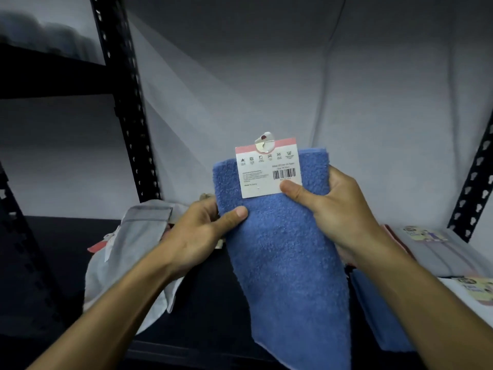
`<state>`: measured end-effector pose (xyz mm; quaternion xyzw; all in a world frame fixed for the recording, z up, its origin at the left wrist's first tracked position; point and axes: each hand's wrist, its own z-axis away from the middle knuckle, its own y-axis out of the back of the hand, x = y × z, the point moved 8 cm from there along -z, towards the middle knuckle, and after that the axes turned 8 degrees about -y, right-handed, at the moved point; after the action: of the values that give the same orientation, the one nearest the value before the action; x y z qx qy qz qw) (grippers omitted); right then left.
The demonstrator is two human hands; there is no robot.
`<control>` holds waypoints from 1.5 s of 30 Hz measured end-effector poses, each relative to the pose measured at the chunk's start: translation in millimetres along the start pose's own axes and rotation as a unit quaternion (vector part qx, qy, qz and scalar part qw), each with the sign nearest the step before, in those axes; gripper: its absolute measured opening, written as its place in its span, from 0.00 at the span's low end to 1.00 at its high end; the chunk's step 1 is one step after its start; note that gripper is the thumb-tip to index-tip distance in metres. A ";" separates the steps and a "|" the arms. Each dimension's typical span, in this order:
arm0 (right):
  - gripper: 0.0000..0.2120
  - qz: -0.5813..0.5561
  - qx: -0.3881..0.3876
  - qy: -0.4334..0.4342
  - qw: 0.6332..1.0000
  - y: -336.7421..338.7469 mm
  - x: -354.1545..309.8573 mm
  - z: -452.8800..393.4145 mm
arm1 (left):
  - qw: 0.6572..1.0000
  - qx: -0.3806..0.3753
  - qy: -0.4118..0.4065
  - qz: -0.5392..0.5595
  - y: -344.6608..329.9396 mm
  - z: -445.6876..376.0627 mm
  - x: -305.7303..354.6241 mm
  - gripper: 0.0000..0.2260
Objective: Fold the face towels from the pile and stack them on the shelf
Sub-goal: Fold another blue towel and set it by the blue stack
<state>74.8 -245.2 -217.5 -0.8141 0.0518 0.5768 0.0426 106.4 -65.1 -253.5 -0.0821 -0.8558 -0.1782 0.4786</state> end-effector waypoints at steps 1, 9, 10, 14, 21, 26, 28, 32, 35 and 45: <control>0.10 -0.030 -0.013 -0.030 0.999 -2.2 4.6 0.6 | 1.000 0.004 -0.005 -0.007 0.6 1.1 2.2 0.14; 0.09 -0.125 0.001 -0.254 0.959 -19.1 75.3 -42.7 | 0.985 0.132 0.089 -0.069 27.7 -22.1 -47.1 0.12; 0.13 -0.113 0.004 -0.284 0.952 -22.1 96.0 -44.7 | 0.975 0.142 0.126 -0.112 31.2 -20.3 -68.4 0.13; 0.29 0.027 0.007 -0.331 0.943 -19.0 183.5 -39.0 | 0.931 0.174 0.313 -0.066 24.8 20.1 -162.9 0.15; 0.14 0.222 0.039 -0.272 0.935 -6.3 221.4 -27.6 | 0.918 0.167 0.359 -0.006 20.4 37.4 -193.5 0.07; 0.17 0.354 0.045 -0.147 0.923 -12.2 210.2 -49.0 | 0.936 0.203 0.288 -0.014 27.4 19.5 -195.3 0.07; 0.17 0.397 0.024 -0.109 0.911 -18.3 206.9 -53.7 | 0.935 0.216 0.278 -0.045 32.1 19.1 -204.5 0.08; 0.20 0.559 -0.036 -0.033 0.828 -40.6 201.9 -38.3 | 0.931 0.180 0.280 -0.150 32.5 26.6 -211.7 0.12; 0.22 0.545 -0.094 -0.016 0.833 -56.1 202.9 -7.6 | 0.930 0.133 0.251 -0.232 32.2 25.8 -205.5 0.14; 0.18 0.573 -0.142 0.128 0.797 -71.3 196.5 36.5 | 0.900 0.026 0.227 -0.371 37.5 44.5 -182.4 0.16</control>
<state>114.9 -176.8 -414.3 -0.6991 0.4309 0.3872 -0.4191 179.3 -7.9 -421.0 0.2967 -0.6967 -0.3346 0.5609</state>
